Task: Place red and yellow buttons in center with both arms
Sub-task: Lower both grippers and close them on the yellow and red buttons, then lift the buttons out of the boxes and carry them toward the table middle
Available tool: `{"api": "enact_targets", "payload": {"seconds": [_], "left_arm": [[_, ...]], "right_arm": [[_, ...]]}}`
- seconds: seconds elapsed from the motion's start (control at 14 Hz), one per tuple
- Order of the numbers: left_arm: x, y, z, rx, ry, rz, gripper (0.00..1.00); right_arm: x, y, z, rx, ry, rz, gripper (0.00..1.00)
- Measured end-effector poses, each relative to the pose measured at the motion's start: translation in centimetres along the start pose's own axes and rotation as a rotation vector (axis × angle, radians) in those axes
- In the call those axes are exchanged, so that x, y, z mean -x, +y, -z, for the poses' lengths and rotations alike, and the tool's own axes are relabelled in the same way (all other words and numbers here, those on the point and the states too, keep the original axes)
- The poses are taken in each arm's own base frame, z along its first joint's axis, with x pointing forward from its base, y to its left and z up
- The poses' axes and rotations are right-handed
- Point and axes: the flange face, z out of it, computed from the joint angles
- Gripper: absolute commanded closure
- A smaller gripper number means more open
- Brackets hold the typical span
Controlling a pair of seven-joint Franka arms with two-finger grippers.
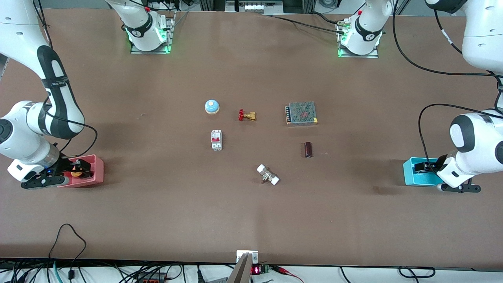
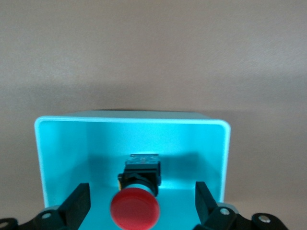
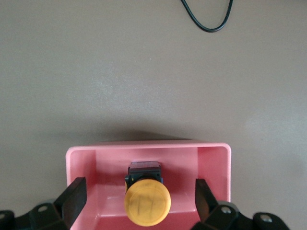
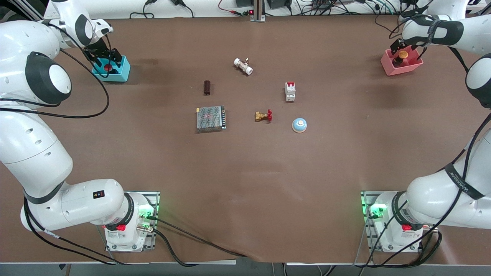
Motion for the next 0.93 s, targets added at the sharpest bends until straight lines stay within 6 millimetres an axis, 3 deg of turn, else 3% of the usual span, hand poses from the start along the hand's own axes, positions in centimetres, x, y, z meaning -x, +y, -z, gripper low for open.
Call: {"api": "enact_targets", "payload": {"seconds": [0.21,0.36,0.57,0.64,0.79,0.93], "left_arm": [[0.5,-0.2,-1.2,0.012,-0.017,-0.003,0.31],[0.9,-0.1,-2.4,0.018,-0.031,-0.003,0.55],[1.1,-0.4,-2.9,0.021,-0.037,-0.003,0.81],[1.1,-0.5,-2.8,0.020,-0.034,-0.005,0.86],[0.8,-0.5,-1.9,0.016,-0.015,-0.007,0.86],[0.2,-0.4,0.5,0.011,0.014,-0.014,0.86]], "right_arm": [[0.2,0.2,-0.9,0.001,0.006,0.002,0.00],[0.3,0.2,-1.4,0.000,0.005,0.003,0.00],[0.4,0.1,-1.8,-0.002,0.001,0.009,0.04],[0.5,0.1,-1.8,-0.003,0.000,0.010,0.08],[0.6,0.0,-2.0,-0.004,-0.003,0.012,0.20],[0.6,0.0,-2.2,-0.006,-0.006,0.023,0.35]]}}
